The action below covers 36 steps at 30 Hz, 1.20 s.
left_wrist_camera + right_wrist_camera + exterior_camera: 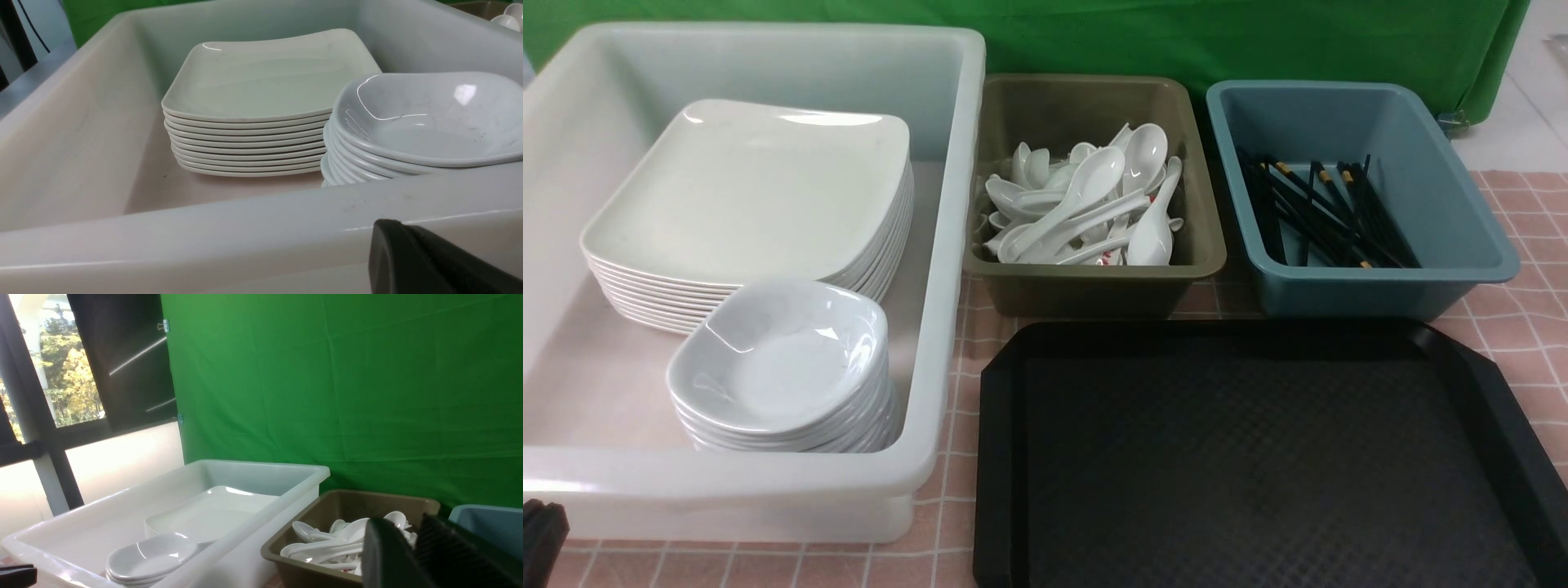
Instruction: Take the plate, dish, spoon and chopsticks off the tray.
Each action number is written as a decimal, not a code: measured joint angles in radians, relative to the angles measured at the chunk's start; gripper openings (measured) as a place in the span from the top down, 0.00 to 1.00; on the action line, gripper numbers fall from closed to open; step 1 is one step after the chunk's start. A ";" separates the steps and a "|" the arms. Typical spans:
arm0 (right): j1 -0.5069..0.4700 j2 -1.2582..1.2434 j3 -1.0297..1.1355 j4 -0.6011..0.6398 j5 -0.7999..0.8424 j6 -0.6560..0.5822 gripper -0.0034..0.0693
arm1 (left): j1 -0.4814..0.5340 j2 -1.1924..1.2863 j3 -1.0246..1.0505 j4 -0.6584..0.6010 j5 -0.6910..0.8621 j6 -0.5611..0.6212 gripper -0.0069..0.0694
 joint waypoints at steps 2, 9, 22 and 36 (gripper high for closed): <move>0.000 0.000 0.000 0.000 0.000 0.000 0.70 | 0.000 0.000 0.000 0.000 0.000 0.000 0.90; 0.000 0.000 0.000 0.008 0.000 -0.026 0.68 | 0.000 0.000 0.000 0.000 0.000 0.000 0.90; 0.000 0.000 0.034 0.275 -0.007 -0.357 0.66 | 0.000 0.000 0.000 0.000 0.000 -0.001 0.90; -0.539 -0.046 0.400 0.276 -0.004 -0.411 0.63 | 0.000 0.000 0.000 0.000 0.000 -0.001 0.90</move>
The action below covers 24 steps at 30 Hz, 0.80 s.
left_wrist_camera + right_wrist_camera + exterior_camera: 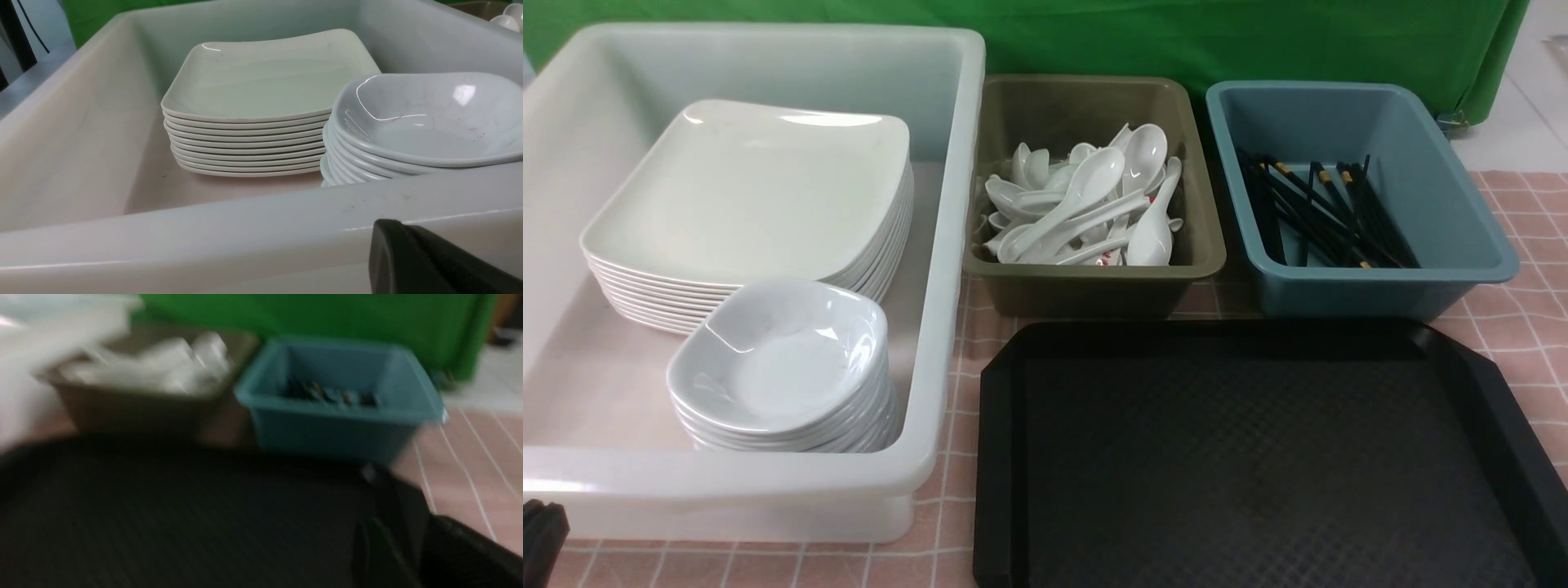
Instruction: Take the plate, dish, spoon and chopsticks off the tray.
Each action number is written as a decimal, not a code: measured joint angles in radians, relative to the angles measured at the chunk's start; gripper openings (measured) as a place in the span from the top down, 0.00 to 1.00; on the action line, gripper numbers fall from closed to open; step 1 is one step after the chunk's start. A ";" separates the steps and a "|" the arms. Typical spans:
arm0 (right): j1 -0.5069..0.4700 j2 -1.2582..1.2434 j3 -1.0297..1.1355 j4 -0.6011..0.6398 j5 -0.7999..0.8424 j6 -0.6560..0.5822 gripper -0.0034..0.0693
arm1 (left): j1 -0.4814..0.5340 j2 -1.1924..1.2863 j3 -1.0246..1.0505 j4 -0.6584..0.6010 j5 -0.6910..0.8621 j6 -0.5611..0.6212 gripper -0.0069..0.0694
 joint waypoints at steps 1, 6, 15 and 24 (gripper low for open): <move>-0.044 0.000 0.016 0.000 0.048 0.012 0.63 | 0.000 0.000 0.000 0.000 -0.001 0.000 0.90; -0.108 0.000 0.010 0.000 0.083 0.005 0.62 | 0.000 0.000 0.000 0.002 0.000 0.000 0.90; -0.111 0.000 0.009 0.001 0.085 -0.001 0.62 | 0.000 0.000 0.000 0.004 0.000 0.000 0.90; -0.111 0.000 0.009 0.001 0.085 -0.004 0.62 | 0.000 0.000 0.000 0.004 0.000 0.000 0.90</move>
